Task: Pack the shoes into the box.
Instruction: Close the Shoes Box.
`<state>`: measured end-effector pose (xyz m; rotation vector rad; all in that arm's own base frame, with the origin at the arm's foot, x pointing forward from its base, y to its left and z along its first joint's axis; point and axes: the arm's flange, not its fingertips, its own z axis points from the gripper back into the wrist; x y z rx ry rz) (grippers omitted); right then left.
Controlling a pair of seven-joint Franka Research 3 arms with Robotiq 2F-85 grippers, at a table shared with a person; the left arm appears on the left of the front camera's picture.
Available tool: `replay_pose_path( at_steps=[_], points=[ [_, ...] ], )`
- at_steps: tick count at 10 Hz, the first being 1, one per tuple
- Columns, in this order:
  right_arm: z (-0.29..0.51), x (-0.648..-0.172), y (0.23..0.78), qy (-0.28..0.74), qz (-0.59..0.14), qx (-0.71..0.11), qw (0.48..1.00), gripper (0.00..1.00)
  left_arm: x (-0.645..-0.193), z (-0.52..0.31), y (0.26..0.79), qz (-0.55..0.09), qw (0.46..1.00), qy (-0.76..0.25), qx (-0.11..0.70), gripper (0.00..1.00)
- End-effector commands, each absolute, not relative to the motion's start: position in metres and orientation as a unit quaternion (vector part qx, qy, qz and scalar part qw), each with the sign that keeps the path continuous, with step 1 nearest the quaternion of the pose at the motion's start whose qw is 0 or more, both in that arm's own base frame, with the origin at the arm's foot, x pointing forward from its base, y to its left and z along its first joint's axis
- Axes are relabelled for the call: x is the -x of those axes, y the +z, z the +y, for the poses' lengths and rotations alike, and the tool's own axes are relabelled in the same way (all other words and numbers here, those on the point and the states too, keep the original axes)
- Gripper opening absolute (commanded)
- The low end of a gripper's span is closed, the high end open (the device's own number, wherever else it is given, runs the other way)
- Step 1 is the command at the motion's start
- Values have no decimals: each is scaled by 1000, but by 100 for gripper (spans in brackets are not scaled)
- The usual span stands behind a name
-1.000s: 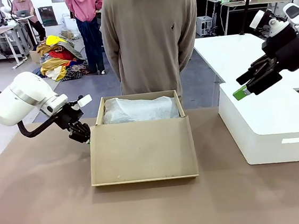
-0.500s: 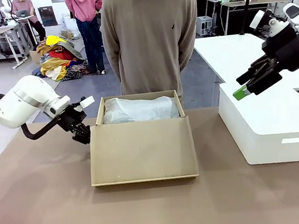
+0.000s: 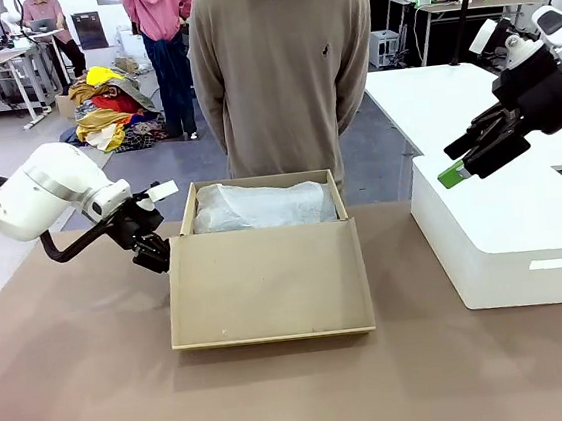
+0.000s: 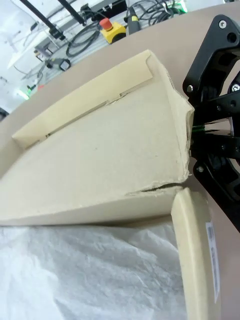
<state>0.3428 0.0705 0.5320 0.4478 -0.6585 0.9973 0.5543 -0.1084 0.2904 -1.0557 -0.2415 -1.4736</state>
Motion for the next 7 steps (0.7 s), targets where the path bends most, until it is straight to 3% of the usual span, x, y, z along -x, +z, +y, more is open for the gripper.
replay_pose_path(
  at_steps=[1, 7],
  points=[
    [70, -344, 532, 468, -312, -217, 798, 100, -554, -108, 292, -114, 586, -642, 481, 0],
    [70, -344, 532, 468, -312, -217, 798, 100, -544, -111, 301, -105, 542, -638, 536, 0]
  ],
)
